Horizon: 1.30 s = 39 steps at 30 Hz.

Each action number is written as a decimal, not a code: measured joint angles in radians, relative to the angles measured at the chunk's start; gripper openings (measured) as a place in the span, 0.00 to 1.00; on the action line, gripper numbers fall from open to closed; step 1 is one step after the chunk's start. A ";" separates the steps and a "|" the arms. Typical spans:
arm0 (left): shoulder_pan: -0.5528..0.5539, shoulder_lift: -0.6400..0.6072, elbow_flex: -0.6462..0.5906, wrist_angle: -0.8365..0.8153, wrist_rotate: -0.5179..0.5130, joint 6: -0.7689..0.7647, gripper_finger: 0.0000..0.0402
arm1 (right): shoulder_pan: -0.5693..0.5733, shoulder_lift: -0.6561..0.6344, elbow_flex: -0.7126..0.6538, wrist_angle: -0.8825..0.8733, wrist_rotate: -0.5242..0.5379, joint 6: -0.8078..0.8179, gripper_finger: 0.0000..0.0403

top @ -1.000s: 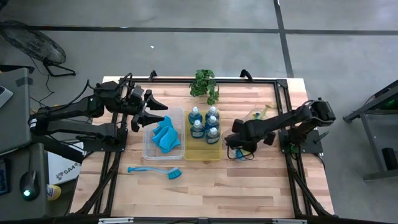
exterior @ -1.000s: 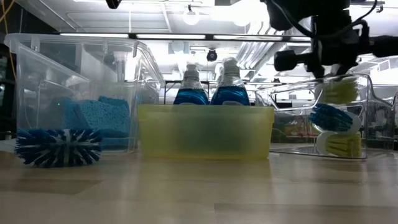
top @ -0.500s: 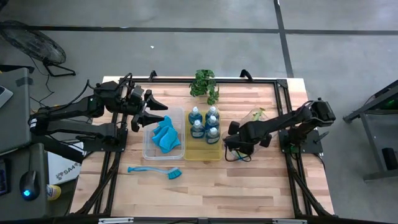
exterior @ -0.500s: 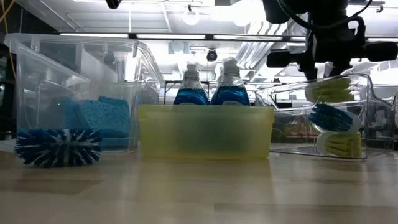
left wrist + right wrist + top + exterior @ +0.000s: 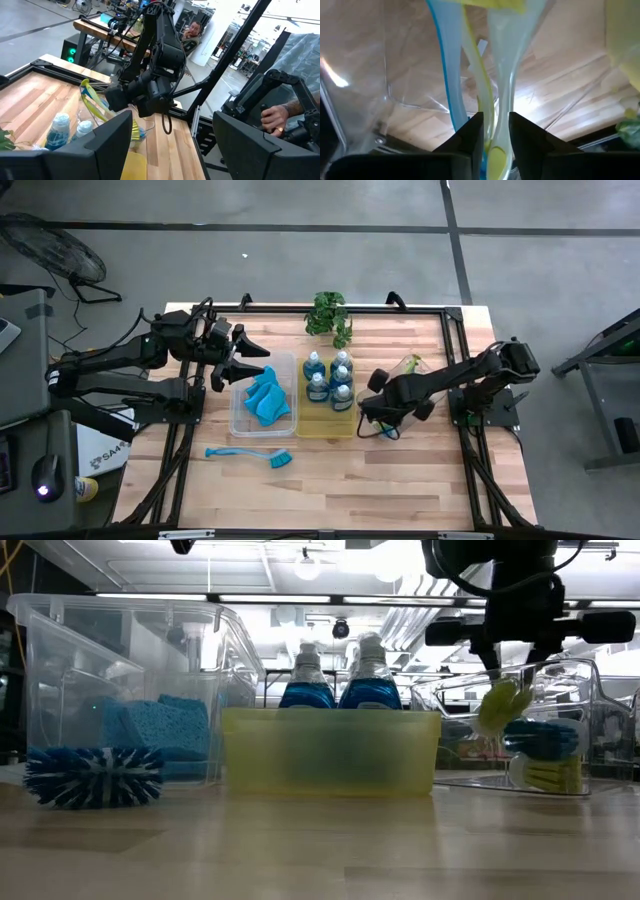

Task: Pick & Place Kitchen Sink Supplies
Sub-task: Put the blue toilet brush into the transparent bin

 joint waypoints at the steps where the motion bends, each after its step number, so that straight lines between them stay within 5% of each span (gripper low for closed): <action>1: 0.000 0.000 0.000 0.000 0.000 0.000 0.68 | 0.000 0.000 0.000 0.000 0.000 0.025 0.22; 16: 0.000 0.000 0.000 0.000 0.000 -0.001 0.68 | 0.000 0.001 0.034 -0.117 0.024 0.593 0.43; 30: 0.000 0.000 0.000 -0.058 0.018 -0.007 0.68 | 0.003 0.001 0.331 -0.268 -0.183 1.167 0.46; 39: 0.000 -0.011 0.001 -0.207 0.089 -0.036 0.68 | 0.078 0.001 0.550 -0.275 -0.102 1.304 0.46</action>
